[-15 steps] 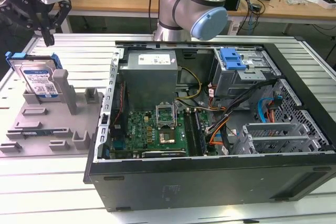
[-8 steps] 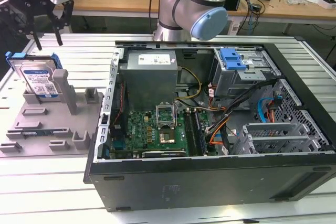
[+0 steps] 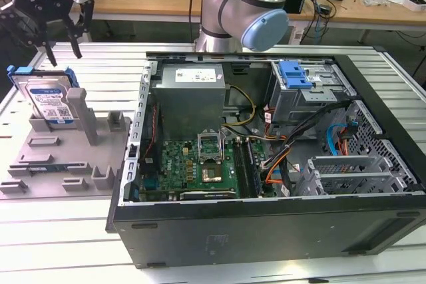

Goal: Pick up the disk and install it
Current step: 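Pick up the disk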

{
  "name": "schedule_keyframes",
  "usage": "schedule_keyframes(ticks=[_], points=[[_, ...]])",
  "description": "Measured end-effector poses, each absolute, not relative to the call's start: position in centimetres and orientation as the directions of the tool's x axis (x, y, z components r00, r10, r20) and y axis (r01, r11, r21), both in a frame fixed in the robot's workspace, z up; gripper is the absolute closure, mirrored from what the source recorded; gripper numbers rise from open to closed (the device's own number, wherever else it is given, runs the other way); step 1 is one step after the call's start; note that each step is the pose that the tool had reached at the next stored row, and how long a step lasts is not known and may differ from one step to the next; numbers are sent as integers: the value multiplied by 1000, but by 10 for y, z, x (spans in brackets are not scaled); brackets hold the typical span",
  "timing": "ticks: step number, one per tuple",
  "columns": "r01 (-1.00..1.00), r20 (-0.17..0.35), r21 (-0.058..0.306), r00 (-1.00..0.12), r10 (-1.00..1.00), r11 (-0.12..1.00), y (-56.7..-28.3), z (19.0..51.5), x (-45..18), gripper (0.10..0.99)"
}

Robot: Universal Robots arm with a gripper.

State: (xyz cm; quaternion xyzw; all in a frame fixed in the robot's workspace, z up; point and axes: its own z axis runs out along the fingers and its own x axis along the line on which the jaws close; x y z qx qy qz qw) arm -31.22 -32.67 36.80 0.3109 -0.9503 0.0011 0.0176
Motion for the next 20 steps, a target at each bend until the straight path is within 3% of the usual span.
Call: schedule_keyframes(ticks=[20], points=[[-863,34,8,-505,-862,506,-327,364,-312,604]])
